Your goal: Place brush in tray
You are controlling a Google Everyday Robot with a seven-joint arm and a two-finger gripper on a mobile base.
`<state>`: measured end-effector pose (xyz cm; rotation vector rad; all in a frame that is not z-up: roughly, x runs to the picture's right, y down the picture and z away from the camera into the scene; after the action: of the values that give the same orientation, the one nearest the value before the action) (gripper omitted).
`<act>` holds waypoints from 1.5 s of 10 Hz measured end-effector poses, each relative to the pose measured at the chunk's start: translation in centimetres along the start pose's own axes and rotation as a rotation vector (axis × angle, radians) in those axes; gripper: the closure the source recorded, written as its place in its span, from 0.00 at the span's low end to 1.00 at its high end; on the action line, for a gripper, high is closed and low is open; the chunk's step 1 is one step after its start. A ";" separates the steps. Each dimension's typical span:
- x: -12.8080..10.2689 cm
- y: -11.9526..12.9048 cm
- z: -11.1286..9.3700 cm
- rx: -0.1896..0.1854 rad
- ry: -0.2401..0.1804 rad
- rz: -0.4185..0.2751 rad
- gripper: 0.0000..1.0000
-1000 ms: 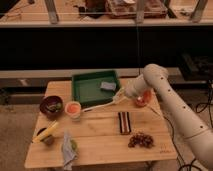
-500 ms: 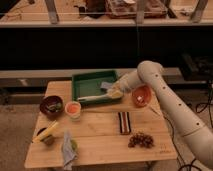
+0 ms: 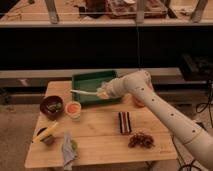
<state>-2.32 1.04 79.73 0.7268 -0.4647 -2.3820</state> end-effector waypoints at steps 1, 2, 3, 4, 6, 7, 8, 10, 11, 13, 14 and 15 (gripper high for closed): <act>0.4 0.2 0.6 -0.009 0.007 0.021 1.00; 0.4 1.0 0.9 -0.022 0.011 0.050 1.00; 0.7 2.1 1.5 -0.034 0.018 0.089 1.00; 1.1 2.8 2.3 -0.036 0.026 0.126 1.00; 0.7 4.2 3.2 -0.053 0.029 0.196 1.00; 0.6 4.8 3.8 -0.063 0.028 0.229 1.00; 0.7 5.4 4.7 -0.071 0.025 0.249 1.00; 0.8 6.4 6.4 -0.070 0.019 0.272 1.00; 0.7 6.9 7.1 -0.060 0.015 0.276 0.96; 0.8 7.4 8.1 -0.045 0.011 0.275 0.78; 0.5 7.6 8.5 -0.041 0.010 0.281 0.66; 0.5 7.7 8.6 -0.041 0.012 0.285 0.57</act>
<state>-4.37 -3.88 90.00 0.6116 -0.4791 -2.1139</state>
